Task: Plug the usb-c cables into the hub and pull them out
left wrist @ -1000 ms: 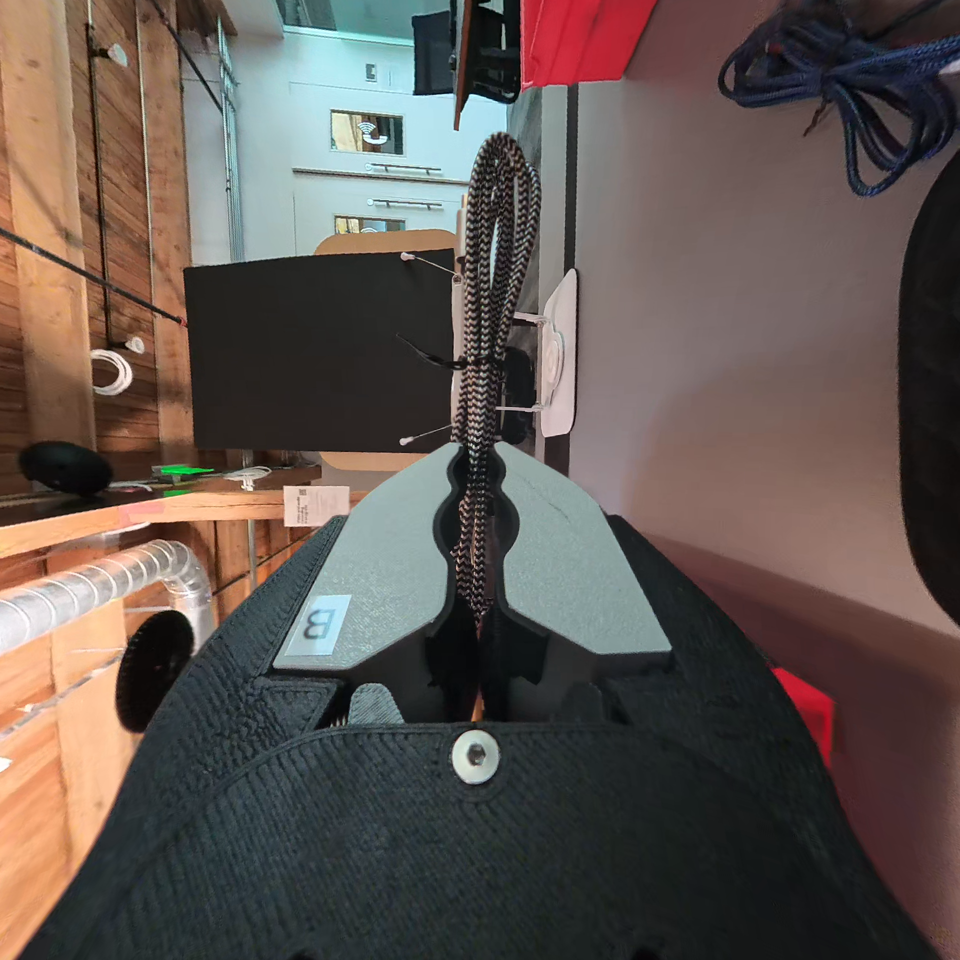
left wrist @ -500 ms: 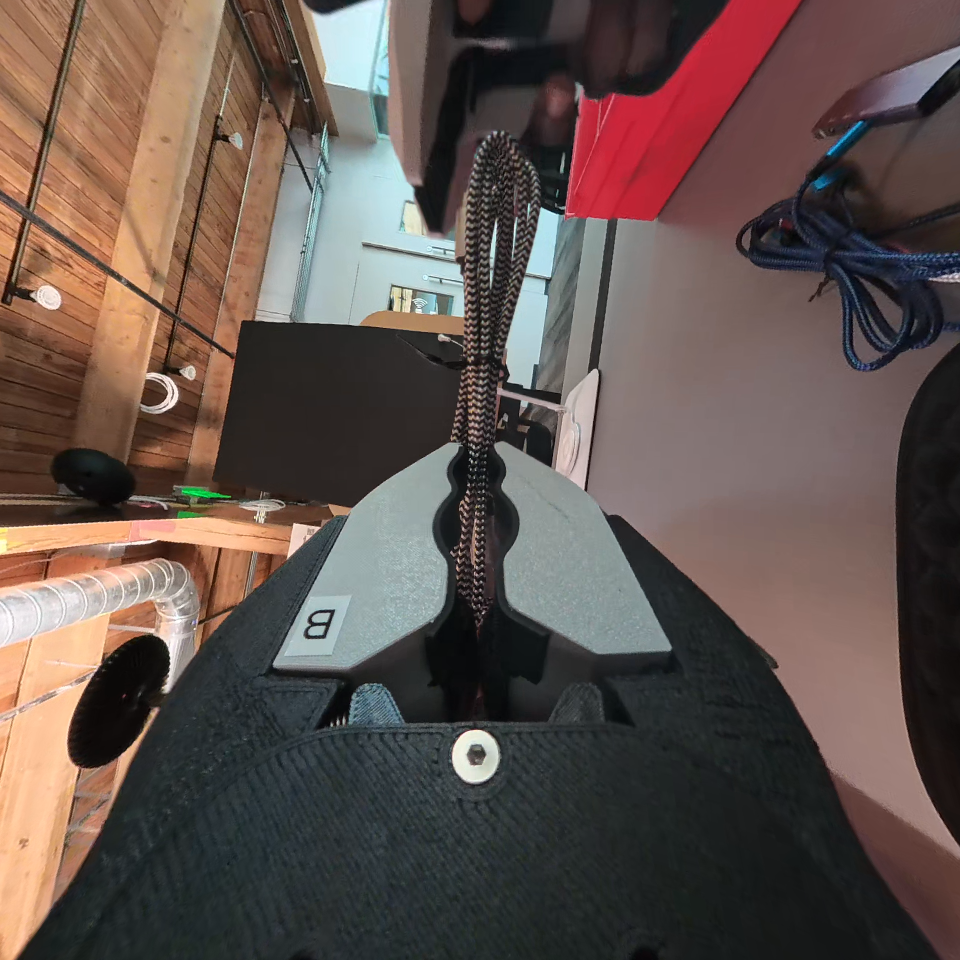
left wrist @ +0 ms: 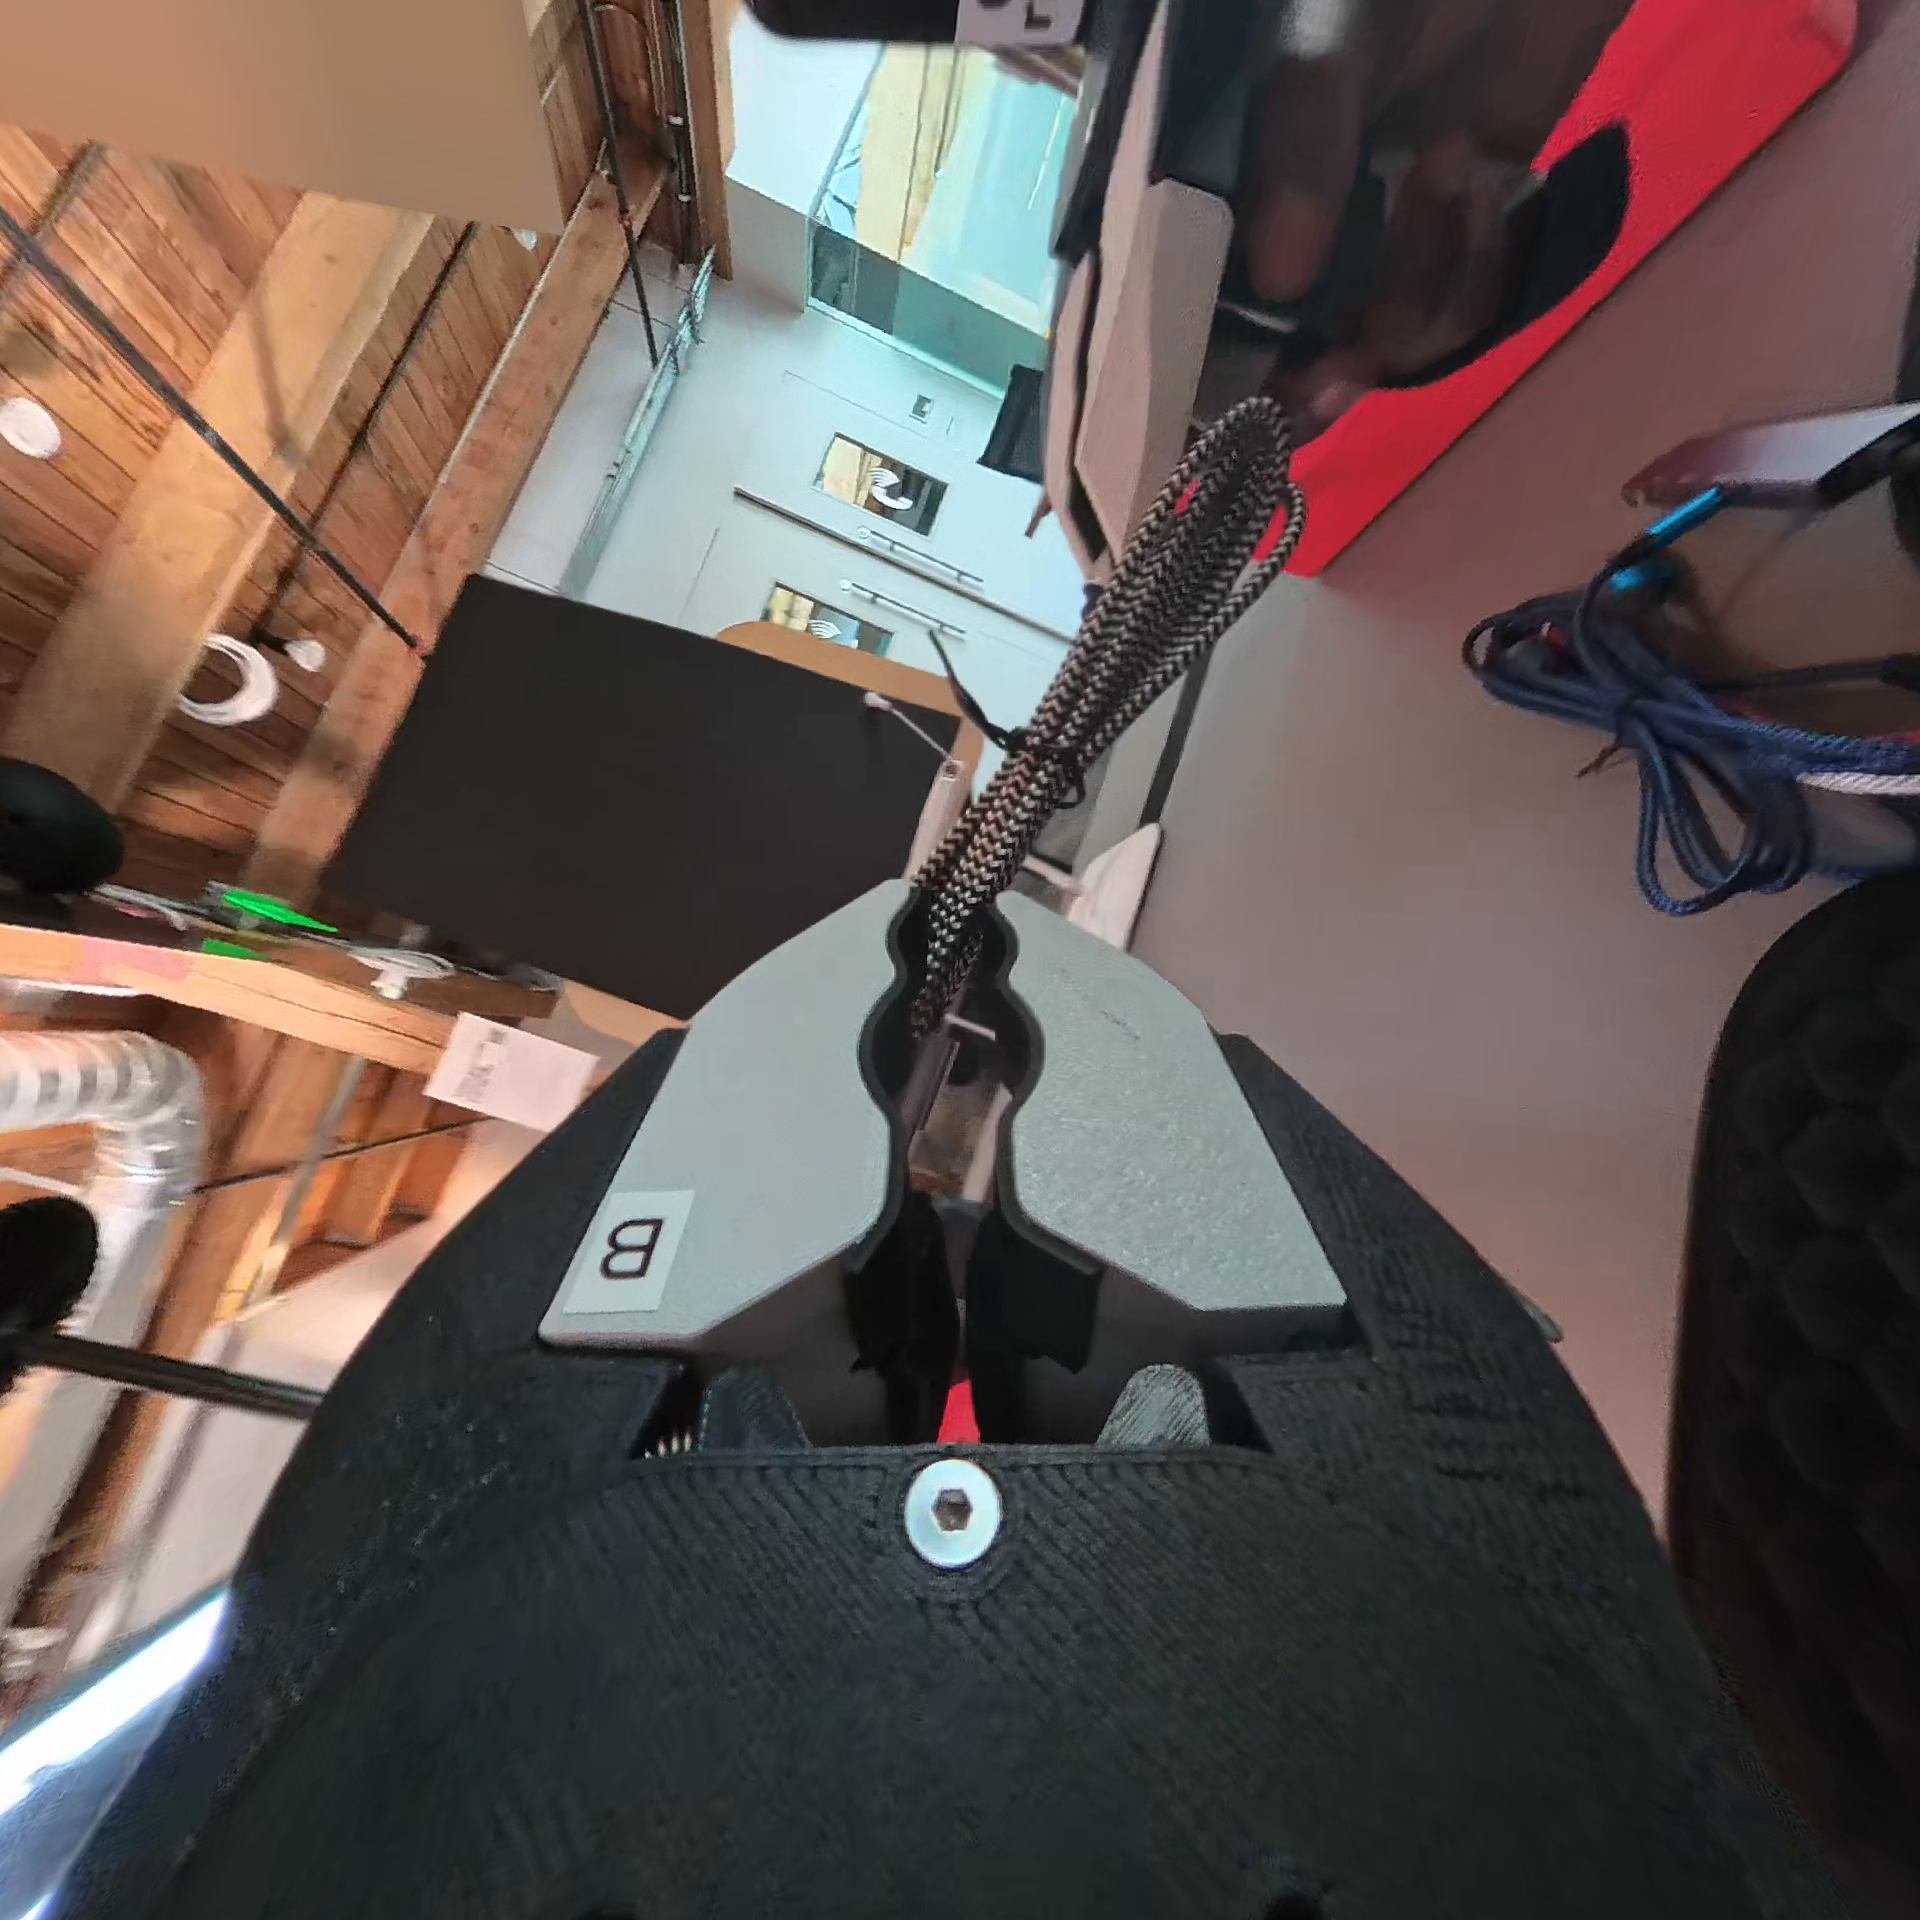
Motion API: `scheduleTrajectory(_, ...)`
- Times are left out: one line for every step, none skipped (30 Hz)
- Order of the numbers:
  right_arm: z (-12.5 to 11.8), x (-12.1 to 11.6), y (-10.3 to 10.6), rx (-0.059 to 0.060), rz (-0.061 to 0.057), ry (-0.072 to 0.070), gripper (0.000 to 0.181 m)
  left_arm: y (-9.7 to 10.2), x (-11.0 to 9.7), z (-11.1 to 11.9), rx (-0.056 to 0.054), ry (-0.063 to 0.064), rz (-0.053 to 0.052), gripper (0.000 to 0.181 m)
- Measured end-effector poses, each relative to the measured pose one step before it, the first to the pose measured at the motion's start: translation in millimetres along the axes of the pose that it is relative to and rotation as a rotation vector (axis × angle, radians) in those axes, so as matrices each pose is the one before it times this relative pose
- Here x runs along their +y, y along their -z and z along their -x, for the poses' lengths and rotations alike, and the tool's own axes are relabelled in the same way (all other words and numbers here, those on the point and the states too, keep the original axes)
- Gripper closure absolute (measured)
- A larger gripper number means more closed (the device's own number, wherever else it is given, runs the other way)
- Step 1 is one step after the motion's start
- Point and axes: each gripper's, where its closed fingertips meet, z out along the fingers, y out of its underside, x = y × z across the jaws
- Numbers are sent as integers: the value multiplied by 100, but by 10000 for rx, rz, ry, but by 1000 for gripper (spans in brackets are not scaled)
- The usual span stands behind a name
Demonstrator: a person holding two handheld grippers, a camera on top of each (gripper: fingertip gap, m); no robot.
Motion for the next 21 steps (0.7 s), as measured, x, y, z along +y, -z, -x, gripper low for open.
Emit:
scheduleTrajectory(-225,-237,84,419,-11,705,176,-113,238,-200,263,477,9,173)
scheduleTrajectory(-258,-299,89,406,-13,615,176,-136,288,-210,339,692,10,172)
scheduleTrajectory(-378,-301,77,448,-14,522,176,-47,84,1,250,895,-150,170)
scheduleTrajectory(-490,-308,120,505,-74,540,176,175,-154,471,-53,1018,-326,164)
scheduleTrajectory(-505,-224,142,460,-62,539,176,378,-456,883,-320,1067,-549,156)
scheduleTrajectory(-397,-147,134,354,-34,463,176,493,-727,1029,-392,1167,-695,151)
scheduleTrajectory(-265,-67,87,252,28,397,176,385,-938,702,-193,1135,-722,142)
scheduleTrajectory(-89,23,-9,136,128,382,176,58,-816,67,122,890,-469,134)
scheduleTrajectory(160,64,-124,-26,202,322,176,-319,-384,-497,310,475,-80,133)
scheduleTrajectory(301,31,-239,-108,218,261,176,-673,157,-991,496,-2,314,133)
scheduleTrajectory(405,-59,-310,-137,166,271,176,-900,550,-970,377,-355,616,133)
scheduleTrajectory(506,-118,-332,-187,140,277,176,-942,756,-901,315,-699,763,134)
scheduleTrajectory(508,-140,-309,-183,137,283,176,-833,903,-644,218,-895,872,139)
scheduleTrajectory(468,-184,-225,-168,112,306,176,-667,920,-674,349,-924,829,147)
scheduleTrajectory(384,-201,-128,-152,95,296,176,-517,905,-574,396,-633,745,159)
scheduleTrajectory(264,7,-80,-92,206,309,176,-326,513,-230,240,-185,429,162)
scheduleTrajectory(140,17,13,-23,168,308,176,-98,75,-168,277,164,5,164)
scheduleTrajectory(150,-62,81,-51,89,230,176,22,97,-194,340,430,-76,166)
scheduleTrajectory(137,-80,131,-60,69,127,176,108,309,-6,208,429,44,167)
scheduleTrajectory(90,-56,144,-45,63,81,176,155,568,115,58,205,201,168)
scheduleTrajectory(64,-16,137,-12,78,100,176,151,584,132,-29,57,213,168)
